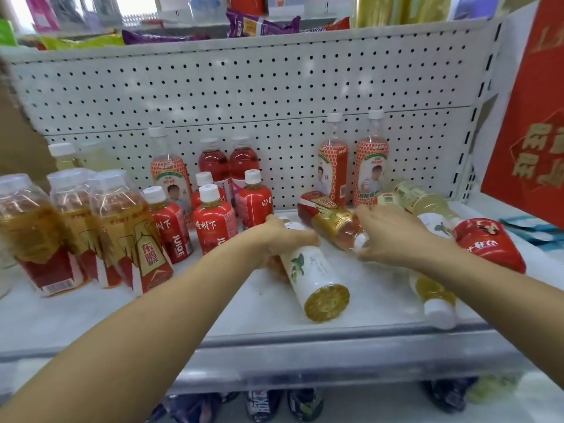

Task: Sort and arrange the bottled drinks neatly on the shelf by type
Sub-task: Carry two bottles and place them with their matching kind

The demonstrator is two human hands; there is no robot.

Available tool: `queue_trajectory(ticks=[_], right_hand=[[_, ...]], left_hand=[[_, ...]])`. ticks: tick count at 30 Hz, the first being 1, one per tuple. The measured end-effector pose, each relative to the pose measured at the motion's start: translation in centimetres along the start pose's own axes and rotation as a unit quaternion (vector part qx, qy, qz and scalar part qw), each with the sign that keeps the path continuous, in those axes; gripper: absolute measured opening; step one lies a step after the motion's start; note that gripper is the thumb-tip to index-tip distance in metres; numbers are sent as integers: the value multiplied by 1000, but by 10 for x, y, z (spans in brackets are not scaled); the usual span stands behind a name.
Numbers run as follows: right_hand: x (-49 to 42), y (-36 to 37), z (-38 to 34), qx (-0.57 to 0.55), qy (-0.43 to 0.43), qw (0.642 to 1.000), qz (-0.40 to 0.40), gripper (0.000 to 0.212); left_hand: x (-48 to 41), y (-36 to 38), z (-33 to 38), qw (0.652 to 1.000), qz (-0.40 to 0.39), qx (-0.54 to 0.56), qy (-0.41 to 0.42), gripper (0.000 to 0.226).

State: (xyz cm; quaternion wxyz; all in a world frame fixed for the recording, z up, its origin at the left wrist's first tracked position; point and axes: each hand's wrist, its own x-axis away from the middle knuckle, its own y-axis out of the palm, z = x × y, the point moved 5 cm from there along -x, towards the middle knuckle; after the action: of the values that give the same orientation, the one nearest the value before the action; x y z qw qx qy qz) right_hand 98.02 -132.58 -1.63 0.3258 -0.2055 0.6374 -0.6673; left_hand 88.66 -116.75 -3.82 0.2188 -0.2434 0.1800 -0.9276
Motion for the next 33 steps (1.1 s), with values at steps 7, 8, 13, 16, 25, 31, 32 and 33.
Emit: queue_trajectory(ticks=[7,8,13,16,25,31,32,33], right_hand=[[-5,2,-16,56,11,998,6,61],[-6,2,-17,57,10,998,3,61],[-9,-2,-13,12,32,999,19,59],[-5,-14,-11,-2,28,998,59,61],[4,-103,-23,-189,-9,971,148,42],[-31,-110,-41,-209,-8,974,92,49],[-36,-108,-44,-229,-7,970,82,50],[-41,-106,-50,-253,-12,965,74,51]], left_hand=[[15,-27,-1,965,61,187,175,92],[23,-33,1,953,87,184,224,97],[69,-65,-8,879,236,7,413,111],[80,-78,-25,840,291,-76,451,107],[68,-94,-32,865,264,-67,421,101],[65,-92,-35,882,252,-49,397,104],[66,-92,-35,882,253,-48,395,104],[67,-91,-34,882,253,-46,394,103]])
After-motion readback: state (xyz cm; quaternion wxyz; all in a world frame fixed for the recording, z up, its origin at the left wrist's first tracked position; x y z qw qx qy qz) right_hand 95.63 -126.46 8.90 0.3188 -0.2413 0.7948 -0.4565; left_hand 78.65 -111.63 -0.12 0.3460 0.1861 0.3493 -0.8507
